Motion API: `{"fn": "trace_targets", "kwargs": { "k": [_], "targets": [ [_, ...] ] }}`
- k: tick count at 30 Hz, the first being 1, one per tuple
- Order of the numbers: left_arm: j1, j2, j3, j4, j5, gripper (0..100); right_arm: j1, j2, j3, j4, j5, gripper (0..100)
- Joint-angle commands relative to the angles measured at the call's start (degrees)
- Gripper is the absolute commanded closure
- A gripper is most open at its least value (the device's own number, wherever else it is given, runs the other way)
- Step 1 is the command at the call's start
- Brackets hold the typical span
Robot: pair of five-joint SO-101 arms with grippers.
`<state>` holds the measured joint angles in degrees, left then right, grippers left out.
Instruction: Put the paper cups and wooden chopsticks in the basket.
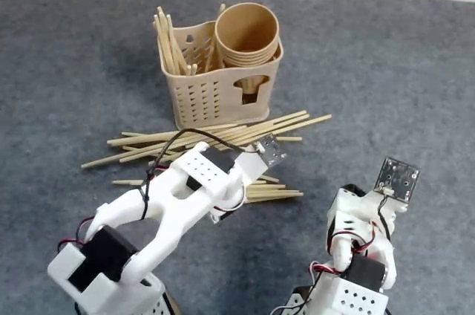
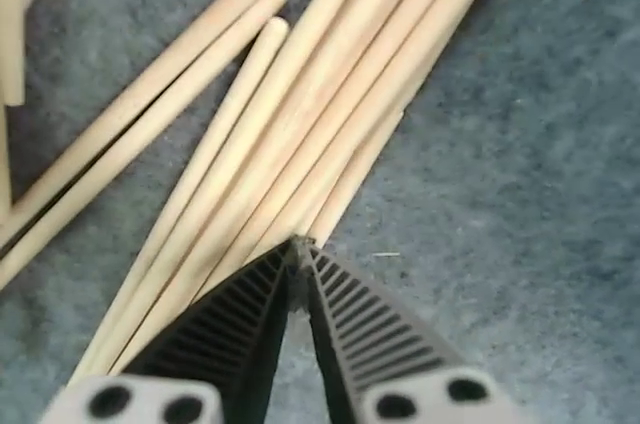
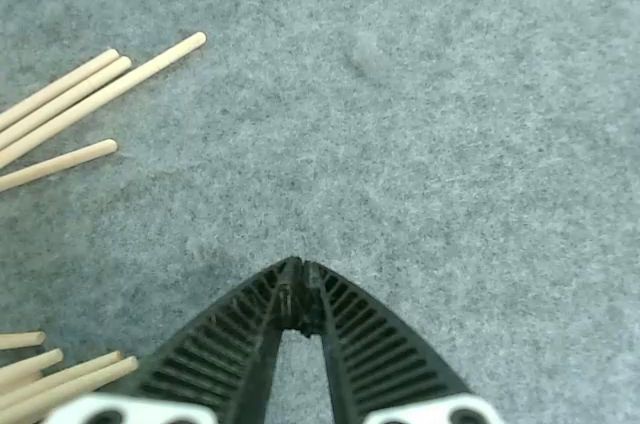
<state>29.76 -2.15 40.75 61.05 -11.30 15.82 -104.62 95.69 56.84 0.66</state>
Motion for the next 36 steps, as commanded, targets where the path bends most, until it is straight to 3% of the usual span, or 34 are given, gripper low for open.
{"fn": "trace_targets", "kwargs": {
  "k": [1,18,21,26,36],
  "targets": [
    [0.7,-0.8,0.0,0.3,-0.5,99,0.7,-0.7,6.0,0.1,-0.2,99.4],
    [0.7,-27.6,12.4,1.1,-0.5,99,0.7,-0.7,6.0,0.1,-0.2,99.4],
    [0.6,-27.1,12.4,1.1,-0.5,97,0.7,-0.7,6.0,0.1,-0.2,99.4],
    [0.3,-21.6,12.4,-1.5,-0.2,85,0.7,-0.7,6.0,0.1,-0.2,99.4],
    [0.1,-13.7,10.0,-4.5,-0.2,84,0.7,-0.7,6.0,0.1,-0.2,99.4]
  ]
}}
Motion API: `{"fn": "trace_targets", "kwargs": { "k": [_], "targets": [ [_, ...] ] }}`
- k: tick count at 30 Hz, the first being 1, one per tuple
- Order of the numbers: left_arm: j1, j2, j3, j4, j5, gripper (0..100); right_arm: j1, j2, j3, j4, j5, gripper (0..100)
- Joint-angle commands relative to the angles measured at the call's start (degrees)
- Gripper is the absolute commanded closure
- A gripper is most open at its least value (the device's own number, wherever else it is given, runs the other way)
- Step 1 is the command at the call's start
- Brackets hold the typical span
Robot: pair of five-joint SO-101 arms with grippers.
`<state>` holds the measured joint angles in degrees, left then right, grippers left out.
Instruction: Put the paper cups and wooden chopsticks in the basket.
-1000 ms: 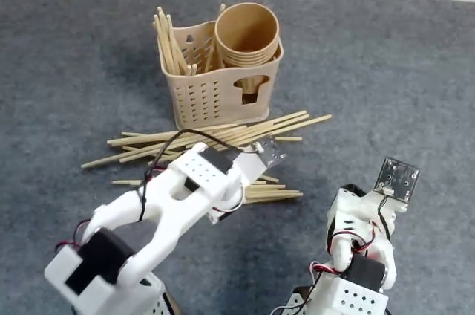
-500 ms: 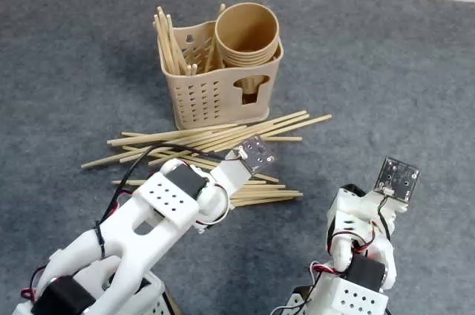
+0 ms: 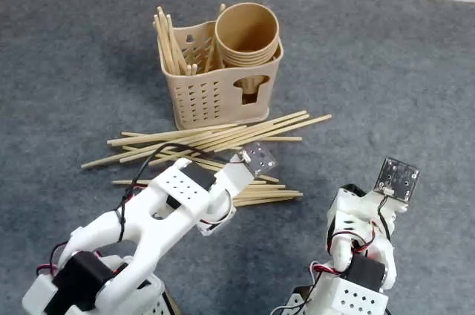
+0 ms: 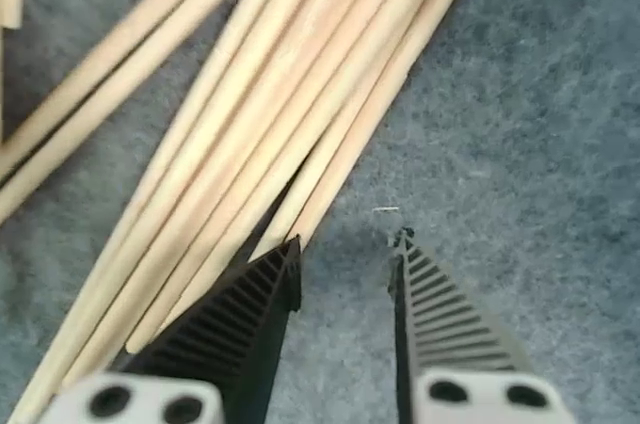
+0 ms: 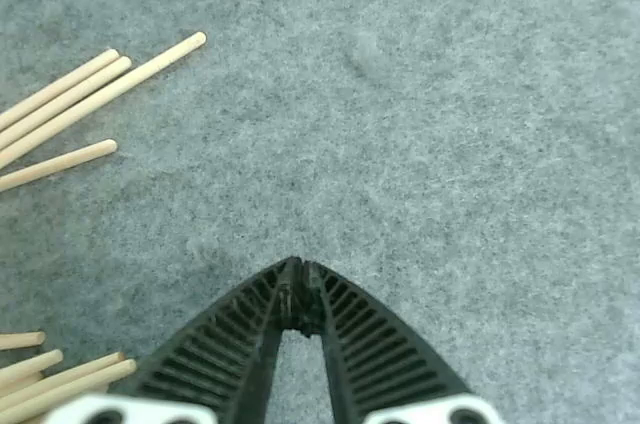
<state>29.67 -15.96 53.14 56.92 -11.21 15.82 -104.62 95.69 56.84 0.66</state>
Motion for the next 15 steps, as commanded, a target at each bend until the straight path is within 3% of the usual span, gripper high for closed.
{"fn": "trace_targets", "kwargs": {
  "k": [1,12,15],
  "targets": [
    [0.0,0.1,-2.5,-0.5,-0.3,84,0.7,-0.7,6.0,0.1,-0.2,99.4],
    [-4.8,5.2,-6.8,-1.8,-0.2,84,0.7,-0.7,6.0,0.1,-0.2,99.4],
    [-4.7,10.8,-11.6,1.6,-0.2,84,0.7,-0.7,6.0,0.2,-0.2,99.4]
  ]
}}
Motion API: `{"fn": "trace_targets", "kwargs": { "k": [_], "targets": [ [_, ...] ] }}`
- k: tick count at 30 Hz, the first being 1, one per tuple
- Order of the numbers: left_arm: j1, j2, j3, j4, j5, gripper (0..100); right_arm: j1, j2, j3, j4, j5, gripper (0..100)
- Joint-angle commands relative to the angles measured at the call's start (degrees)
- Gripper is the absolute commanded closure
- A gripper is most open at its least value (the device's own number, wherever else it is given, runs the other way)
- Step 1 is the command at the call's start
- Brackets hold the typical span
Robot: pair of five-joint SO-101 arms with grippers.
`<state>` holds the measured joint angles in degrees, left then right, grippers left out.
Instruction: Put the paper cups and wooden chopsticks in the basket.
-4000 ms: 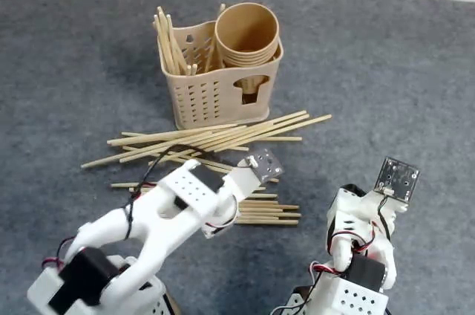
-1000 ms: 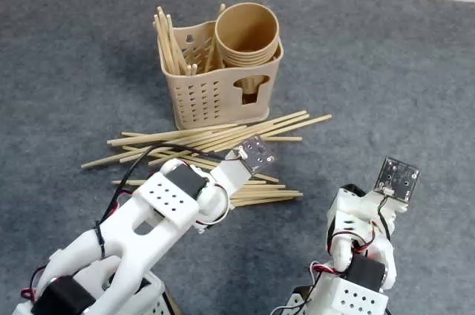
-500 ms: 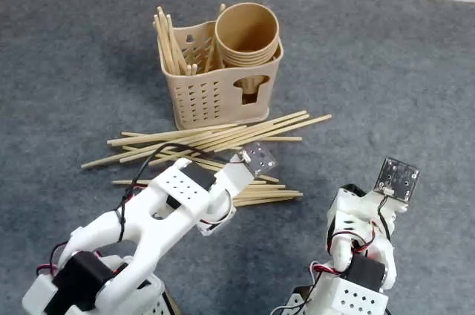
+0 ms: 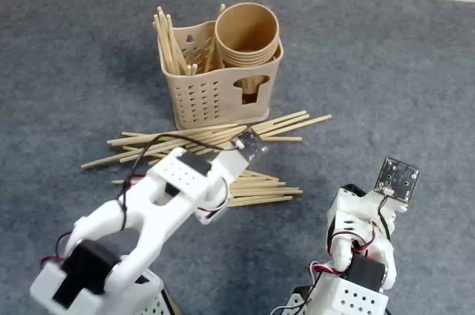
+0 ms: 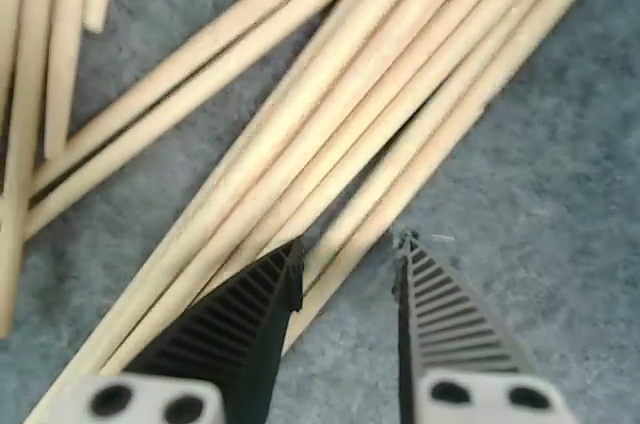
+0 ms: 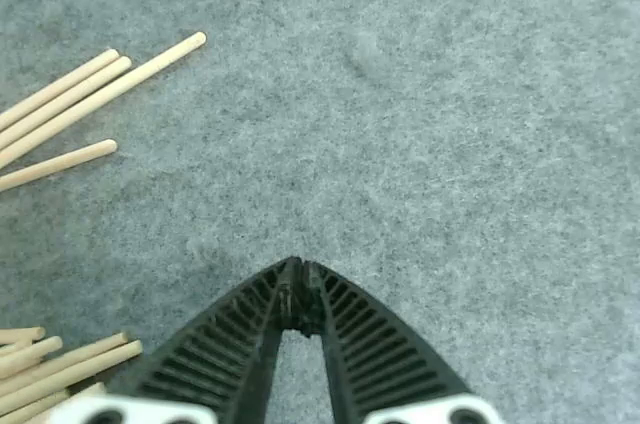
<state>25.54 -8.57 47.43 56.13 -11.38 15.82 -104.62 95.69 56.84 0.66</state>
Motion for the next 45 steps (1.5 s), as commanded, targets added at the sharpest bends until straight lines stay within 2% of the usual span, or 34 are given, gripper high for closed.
{"fn": "trace_targets", "kwargs": {
  "k": [1,6,10,15,33,45],
  "targets": [
    [-0.5,5.4,-7.6,4.0,-0.1,84,0.7,-0.7,6.0,0.2,-0.2,99.4],
    [-0.3,13.4,-14.3,9.0,-0.4,92,0.7,-0.7,6.0,0.2,-0.2,99.4],
    [-0.1,14.5,-15.1,10.1,-0.5,100,0.7,-0.7,6.0,0.2,-0.2,99.4],
    [2.1,11.5,-11.8,9.7,-4.7,99,0.7,-0.7,6.0,0.2,-0.2,99.4],
    [2.2,-10.2,1.8,6.5,-5.4,99,0.7,-0.7,6.0,0.2,-0.2,99.4],
    [2.2,-34.5,13.6,2.7,-5.0,99,0.7,-0.7,6.0,0.2,-0.2,99.4]
  ]
}}
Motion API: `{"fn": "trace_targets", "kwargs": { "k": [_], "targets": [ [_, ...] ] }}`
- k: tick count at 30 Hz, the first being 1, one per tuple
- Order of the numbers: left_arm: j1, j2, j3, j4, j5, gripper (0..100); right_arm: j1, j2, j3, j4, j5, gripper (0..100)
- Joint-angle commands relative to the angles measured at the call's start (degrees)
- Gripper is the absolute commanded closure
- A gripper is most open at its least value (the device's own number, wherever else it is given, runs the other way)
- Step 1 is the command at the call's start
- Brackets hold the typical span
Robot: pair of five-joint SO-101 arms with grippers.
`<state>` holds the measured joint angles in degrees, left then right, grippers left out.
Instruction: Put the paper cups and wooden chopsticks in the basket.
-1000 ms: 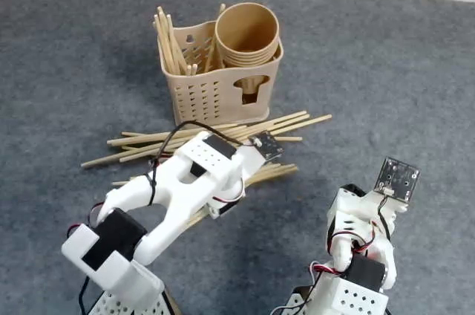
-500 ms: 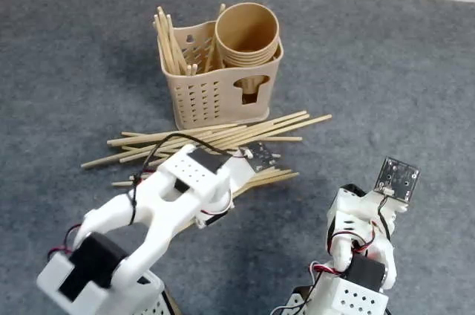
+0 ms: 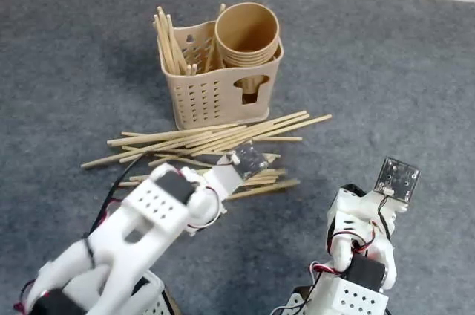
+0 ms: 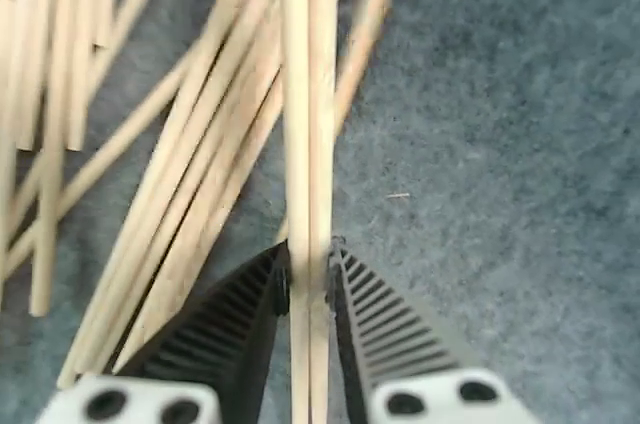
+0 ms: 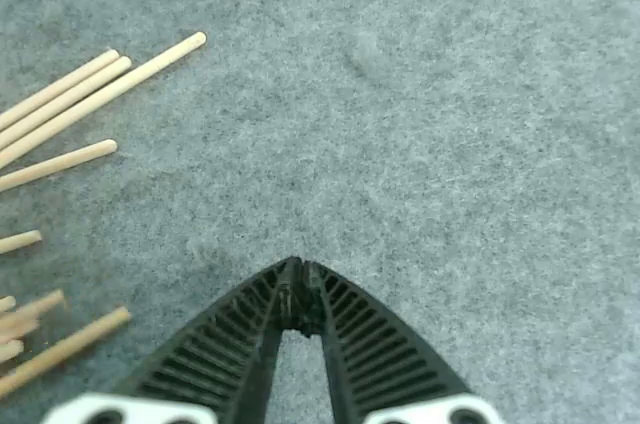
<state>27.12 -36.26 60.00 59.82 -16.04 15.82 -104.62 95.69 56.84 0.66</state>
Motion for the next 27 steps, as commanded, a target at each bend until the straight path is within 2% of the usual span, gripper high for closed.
{"fn": "trace_targets", "kwargs": {
  "k": [1,13,27],
  "targets": [
    [0.7,-9.0,1.8,-1.0,-0.4,99,0.7,-0.7,6.0,0.2,-0.2,99.4],
    [0.3,-28.8,9.5,-1.0,-0.4,99,0.7,-0.7,6.0,0.2,-0.2,99.4],
    [0.1,-47.3,12.7,-0.6,-0.2,99,0.7,-0.7,6.0,0.1,-0.2,99.4]
  ]
}}
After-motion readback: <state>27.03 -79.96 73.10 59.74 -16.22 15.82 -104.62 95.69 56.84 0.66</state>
